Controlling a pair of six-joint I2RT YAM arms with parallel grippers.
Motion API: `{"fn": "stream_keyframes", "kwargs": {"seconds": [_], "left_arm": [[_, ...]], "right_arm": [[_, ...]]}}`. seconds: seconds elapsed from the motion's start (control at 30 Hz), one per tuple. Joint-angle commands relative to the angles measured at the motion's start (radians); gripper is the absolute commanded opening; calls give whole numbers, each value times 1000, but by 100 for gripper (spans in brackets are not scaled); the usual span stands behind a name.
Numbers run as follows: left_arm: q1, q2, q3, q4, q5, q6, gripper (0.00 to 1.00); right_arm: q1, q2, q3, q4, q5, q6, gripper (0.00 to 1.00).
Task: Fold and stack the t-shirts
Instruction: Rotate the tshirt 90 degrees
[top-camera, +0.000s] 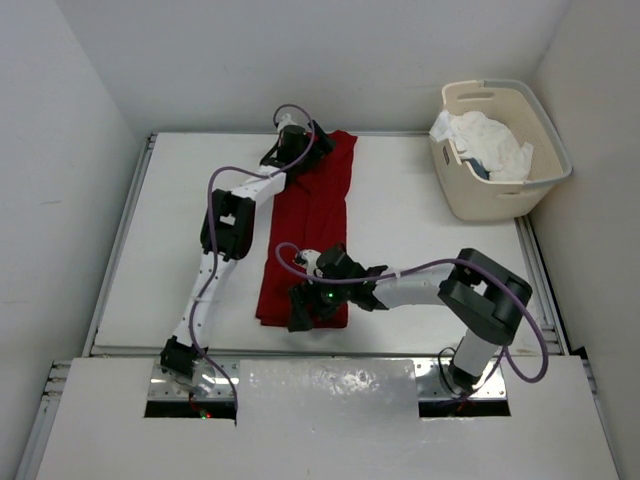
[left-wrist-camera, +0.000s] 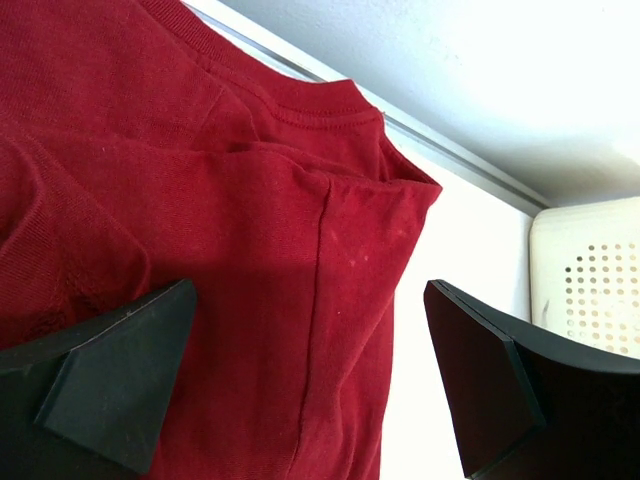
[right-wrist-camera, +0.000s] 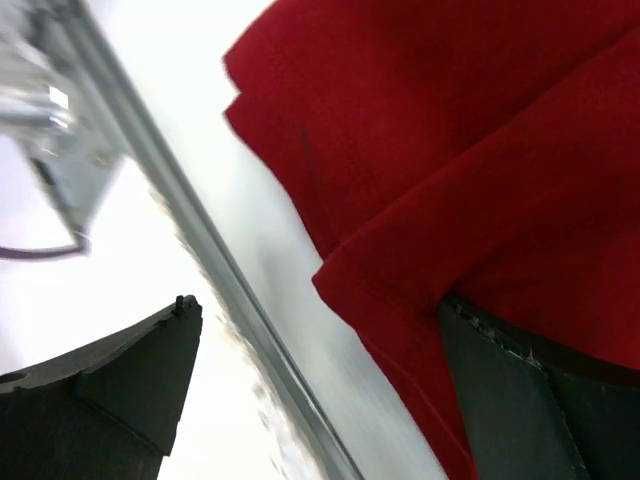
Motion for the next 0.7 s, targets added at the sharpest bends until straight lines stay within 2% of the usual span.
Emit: {"fn": "stream_keyframes", "kwargs": {"seconds": [0.0, 0.1, 0.2, 0.3, 0.37, 0.4, 0.47, 0.5, 0.53, 0.57, 0.6, 0.67], "left_arm": [[-3, -13, -21, -172, -46, 9, 100], [9, -146, -15, -204, -23, 56, 100], [9, -258, 8, -274, -63, 118, 100], [9, -518, -96, -339, -72, 190, 100], [9, -632, -171, -395, -65, 236, 100], [6, -751, -267, -476, -57, 254, 100], [-8, -890, -417, -537, -75, 236, 100], [-12, -1044, -623, -537, -72, 221, 100], [-20, -1123, -738, -520, -83, 177, 100], [-41, -1207, -968, -494, -92, 141, 100], [-46, -1360, -1083, -485, -106, 59, 100], [-61, -1496, -1276, -483, -95, -1, 100]], "right_arm": [[15, -75, -1, -256, 139, -74, 99], [23, -220, 57, -359, 184, -189, 99], [24, -291, 128, -434, 186, -299, 99], [23, -369, 156, -529, 203, -378, 99], [23, -438, 138, -568, 259, -417, 99], [23, -458, 112, -587, 279, -436, 99], [23, -518, 75, -643, 379, -479, 99], [23, -535, 32, -672, 405, -487, 99], [23, -549, 10, -678, 435, -499, 99], [23, -569, -34, -678, 443, -503, 99], [23, -572, -54, -677, 451, -502, 99], [23, -580, -117, -648, 430, -514, 99]]}}
